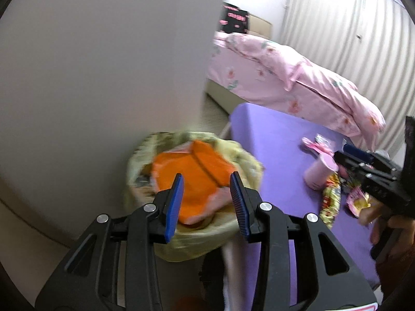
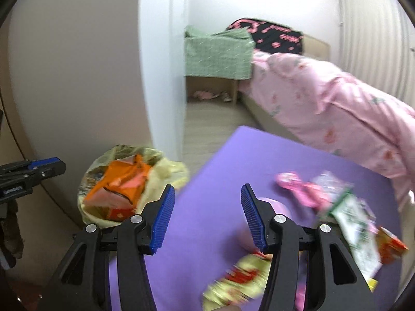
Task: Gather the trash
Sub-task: 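Grasp the yellow snack wrapper with the left tool while the right tool grasps the pink wrapper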
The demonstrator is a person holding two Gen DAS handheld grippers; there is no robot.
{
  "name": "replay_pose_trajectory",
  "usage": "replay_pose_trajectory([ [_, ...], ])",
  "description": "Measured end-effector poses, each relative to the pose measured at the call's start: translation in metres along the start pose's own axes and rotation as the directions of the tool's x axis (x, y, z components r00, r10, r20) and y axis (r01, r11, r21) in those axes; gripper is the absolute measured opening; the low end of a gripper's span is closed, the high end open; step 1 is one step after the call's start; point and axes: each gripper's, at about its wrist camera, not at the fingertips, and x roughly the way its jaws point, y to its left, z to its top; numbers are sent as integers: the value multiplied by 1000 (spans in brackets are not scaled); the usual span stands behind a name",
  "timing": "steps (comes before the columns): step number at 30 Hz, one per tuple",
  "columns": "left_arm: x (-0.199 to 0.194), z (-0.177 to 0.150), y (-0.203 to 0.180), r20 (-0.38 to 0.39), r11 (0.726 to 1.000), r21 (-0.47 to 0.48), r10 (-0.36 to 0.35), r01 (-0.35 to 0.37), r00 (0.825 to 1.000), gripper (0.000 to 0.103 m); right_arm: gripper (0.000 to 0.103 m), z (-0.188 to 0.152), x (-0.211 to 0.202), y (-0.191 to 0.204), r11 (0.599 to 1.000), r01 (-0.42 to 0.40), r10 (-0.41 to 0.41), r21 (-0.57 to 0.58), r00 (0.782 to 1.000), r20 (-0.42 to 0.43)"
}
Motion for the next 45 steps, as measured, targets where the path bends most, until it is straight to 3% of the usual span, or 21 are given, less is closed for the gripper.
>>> replay_pose_trajectory([
  [7, 17, -9, -67, -52, 984, 126, -124, 129, 991, 35, 50, -33, -59, -58, 988, 147, -149, 40, 988, 33],
  [12, 33, -20, -102, -106, 956, 161, -232, 247, 967, 35, 55, -59, -82, -91, 963, 254, -257, 95, 966, 20],
  [17, 45, -32, -127, -161, 926, 195, -295, 324, 942, 35, 61, -88, -91, -122, 949, 238, -236, 208, 971, -35],
  [22, 68, -33, -149, -197, 895, 206, -359, 396, 912, 35, 61, -113, -87, -130, 950, 211, -188, 229, 975, -118],
  [26, 94, -26, -167, -229, 897, 194, -352, 397, 908, 35, 61, -125, -89, -128, 945, 263, -243, 193, 962, -123],
  [29, 112, -25, -187, -257, 896, 214, -334, 390, 907, 35, 61, -132, -91, -130, 957, 206, -186, 204, 976, -110],
  [33, 137, -28, -204, -318, 897, 207, -315, 390, 894, 35, 61, -139, -87, -134, 953, 231, -203, 195, 967, -152],
  [35, 142, -30, -210, -350, 892, 188, -331, 412, 876, 12, 61, -144, -87, -140, 948, 238, -205, 213, 964, -167],
  [36, 140, -32, -211, -354, 890, 196, -328, 412, 876, 9, 61, -146, -87, -142, 946, 239, -204, 221, 964, -170],
  [39, 128, -36, -211, -356, 879, 237, -317, 414, 879, 5, 60, -150, -89, -151, 933, 263, -223, 244, 959, -177],
  [45, 105, -45, -185, -396, 875, 236, -310, 423, 864, 5, 60, -140, -83, -170, 919, 290, -253, 268, 953, -165],
])
